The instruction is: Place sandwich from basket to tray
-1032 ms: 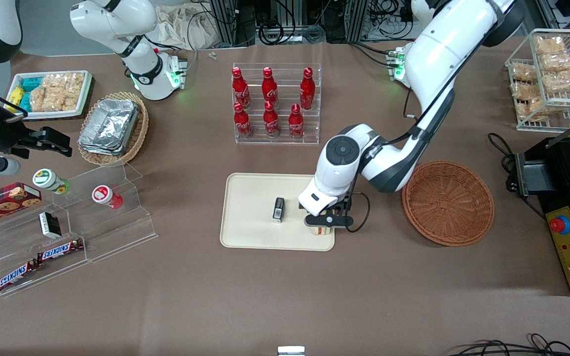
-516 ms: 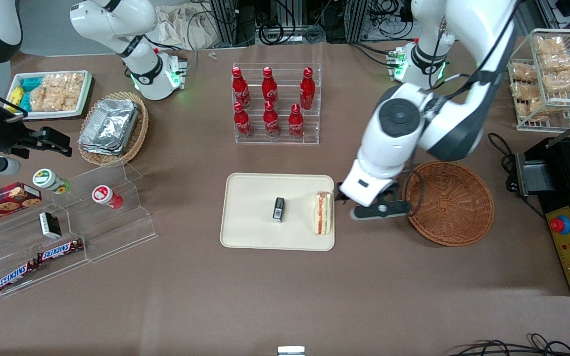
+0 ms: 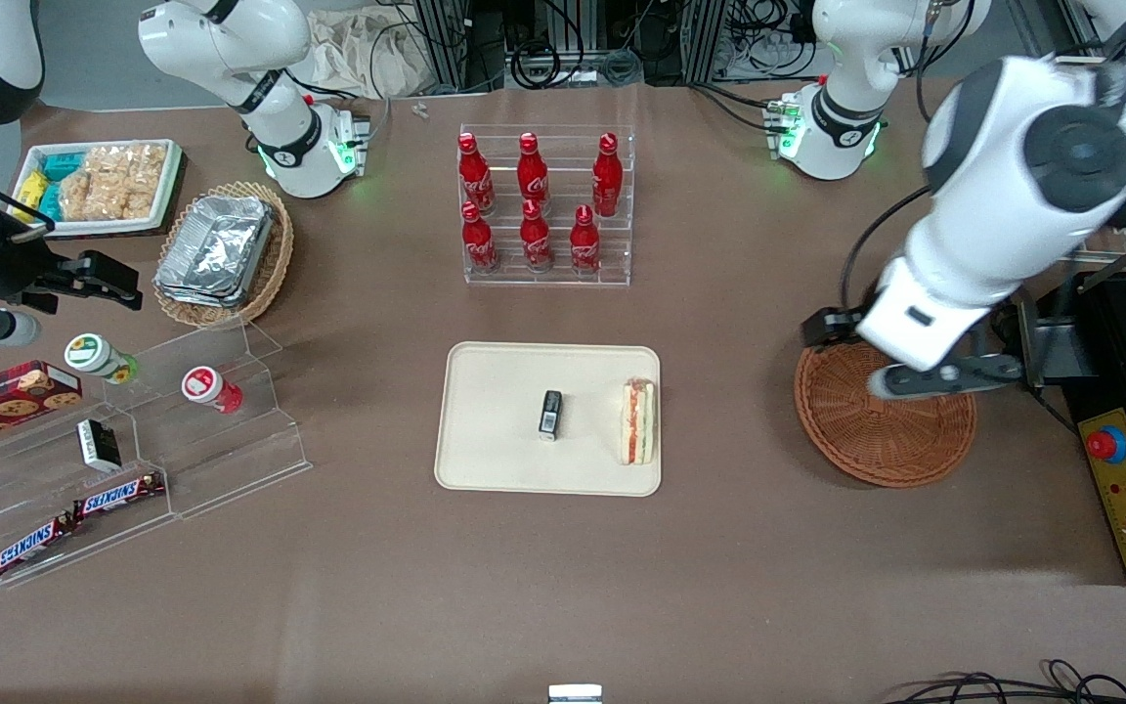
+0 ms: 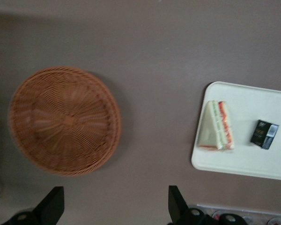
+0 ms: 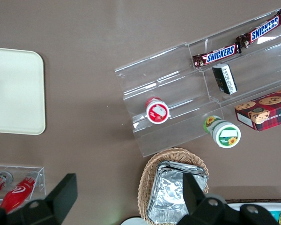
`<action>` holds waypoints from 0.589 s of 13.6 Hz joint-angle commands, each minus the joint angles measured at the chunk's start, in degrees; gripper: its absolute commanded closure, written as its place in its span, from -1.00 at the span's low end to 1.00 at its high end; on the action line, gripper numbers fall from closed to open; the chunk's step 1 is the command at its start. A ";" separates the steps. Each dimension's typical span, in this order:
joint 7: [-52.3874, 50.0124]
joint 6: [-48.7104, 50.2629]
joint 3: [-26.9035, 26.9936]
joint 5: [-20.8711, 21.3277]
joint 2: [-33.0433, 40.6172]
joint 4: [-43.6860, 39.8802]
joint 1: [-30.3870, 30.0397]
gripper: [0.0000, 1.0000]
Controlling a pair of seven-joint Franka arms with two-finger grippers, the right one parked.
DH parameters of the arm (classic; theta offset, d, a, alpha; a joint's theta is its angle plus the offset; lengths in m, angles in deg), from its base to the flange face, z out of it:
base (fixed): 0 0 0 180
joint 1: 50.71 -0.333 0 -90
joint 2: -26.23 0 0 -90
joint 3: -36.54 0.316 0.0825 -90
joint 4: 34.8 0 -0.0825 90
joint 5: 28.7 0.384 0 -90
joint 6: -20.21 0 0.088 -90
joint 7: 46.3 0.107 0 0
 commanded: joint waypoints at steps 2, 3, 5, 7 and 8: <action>6.36 5.36 5.73 -1.63 5.56 1.01 -0.20 -1.00; 8.04 6.41 6.70 -1.81 6.35 1.10 -0.20 -1.00; 10.07 6.95 8.46 -2.95 7.15 1.18 -0.20 -1.00; 11.21 7.48 9.35 -3.30 7.59 1.36 -0.20 -1.00; 11.56 7.57 10.13 -3.30 7.85 1.36 -0.11 -1.00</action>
